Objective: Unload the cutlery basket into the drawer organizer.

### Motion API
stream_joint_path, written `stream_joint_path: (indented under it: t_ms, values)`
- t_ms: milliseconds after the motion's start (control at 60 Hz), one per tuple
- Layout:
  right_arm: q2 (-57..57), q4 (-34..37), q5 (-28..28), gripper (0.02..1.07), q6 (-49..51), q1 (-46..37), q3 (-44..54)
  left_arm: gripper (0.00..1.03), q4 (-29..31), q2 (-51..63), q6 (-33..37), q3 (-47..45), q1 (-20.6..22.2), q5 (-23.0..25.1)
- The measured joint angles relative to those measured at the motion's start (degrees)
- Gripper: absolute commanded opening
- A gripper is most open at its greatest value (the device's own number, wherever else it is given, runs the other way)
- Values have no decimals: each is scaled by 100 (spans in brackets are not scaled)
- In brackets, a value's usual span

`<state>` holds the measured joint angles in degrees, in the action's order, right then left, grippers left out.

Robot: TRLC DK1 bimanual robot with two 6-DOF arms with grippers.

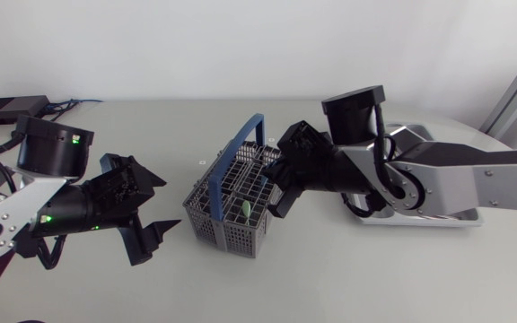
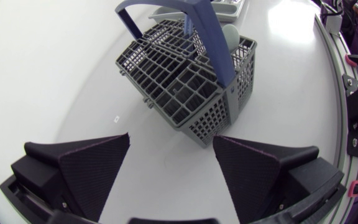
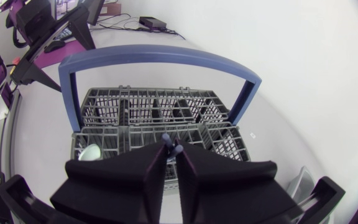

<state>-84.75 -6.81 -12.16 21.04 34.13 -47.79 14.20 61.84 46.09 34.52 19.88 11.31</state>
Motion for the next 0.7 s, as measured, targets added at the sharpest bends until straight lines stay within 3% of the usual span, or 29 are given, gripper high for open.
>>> stream_joint_path:
  t_ms: [700]
  values:
    - [763, 992, 55, 8, -28, 129, -345, 99, 46, -289, 0, 0, 0, 0]
